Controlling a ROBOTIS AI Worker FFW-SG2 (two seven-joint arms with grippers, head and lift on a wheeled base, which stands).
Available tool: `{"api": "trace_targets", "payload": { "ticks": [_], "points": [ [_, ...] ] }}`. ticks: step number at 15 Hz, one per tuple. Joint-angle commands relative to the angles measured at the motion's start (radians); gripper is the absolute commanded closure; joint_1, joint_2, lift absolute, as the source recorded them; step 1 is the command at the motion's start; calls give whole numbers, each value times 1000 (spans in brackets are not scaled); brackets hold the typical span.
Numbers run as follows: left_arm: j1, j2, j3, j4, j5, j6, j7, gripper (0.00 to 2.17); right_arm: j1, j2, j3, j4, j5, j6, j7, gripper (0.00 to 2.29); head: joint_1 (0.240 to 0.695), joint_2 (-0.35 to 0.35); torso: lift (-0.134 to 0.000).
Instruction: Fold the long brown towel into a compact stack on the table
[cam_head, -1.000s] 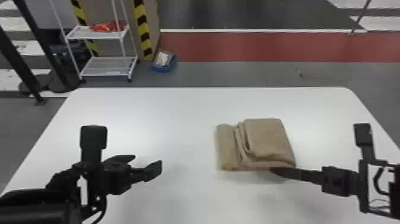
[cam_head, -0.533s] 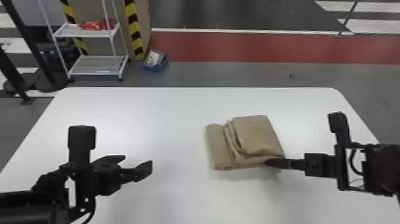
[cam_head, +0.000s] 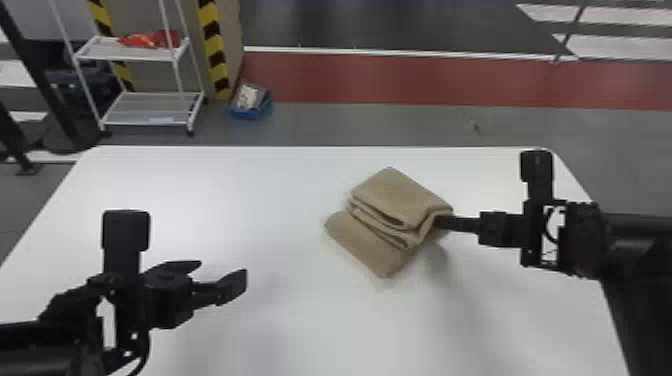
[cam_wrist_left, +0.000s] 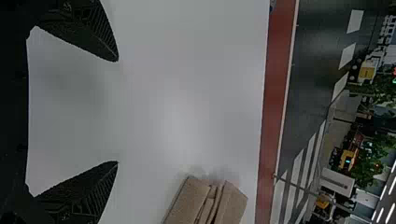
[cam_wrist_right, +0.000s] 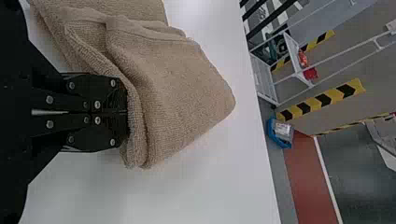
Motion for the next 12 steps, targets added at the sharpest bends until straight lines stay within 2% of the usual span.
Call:
{"api": "trace_targets", "payload": {
  "ticks": [1, 3, 4, 6, 8, 10, 12],
  "points": [
    [1, -4, 0, 0, 0, 1, -1, 100, -40, 18, 33, 54, 20, -45, -7, 2044, 695, -40, -124],
    [8, -4, 10, -5, 0, 1, -4, 100, -9, 17, 46, -9, 63, 7, 7, 2044, 695, -32, -124],
    [9, -4, 23, -6, 2, 1, -10, 100, 9, 5, 51, -84, 94, 111, 34, 2044, 695, -26, -124],
    [6, -4, 30, -2, 2, 1, -13, 100, 26, -14, 56, -212, 186, 323, 165, 2044, 695, -14, -124],
    [-5, -4, 26, 10, 2, 1, -13, 100, 32, -37, 46, -314, 175, 480, 286, 2044, 695, -7, -124],
    [-12, -4, 18, 21, 2, -3, -11, 100, 12, -38, 40, -356, 152, 509, 306, 2044, 695, 3, -124],
    [-14, -4, 16, 23, 2, 1, -11, 100, -43, -25, 108, -339, 167, 498, 286, 2034, 695, 7, -124]
  ]
}}
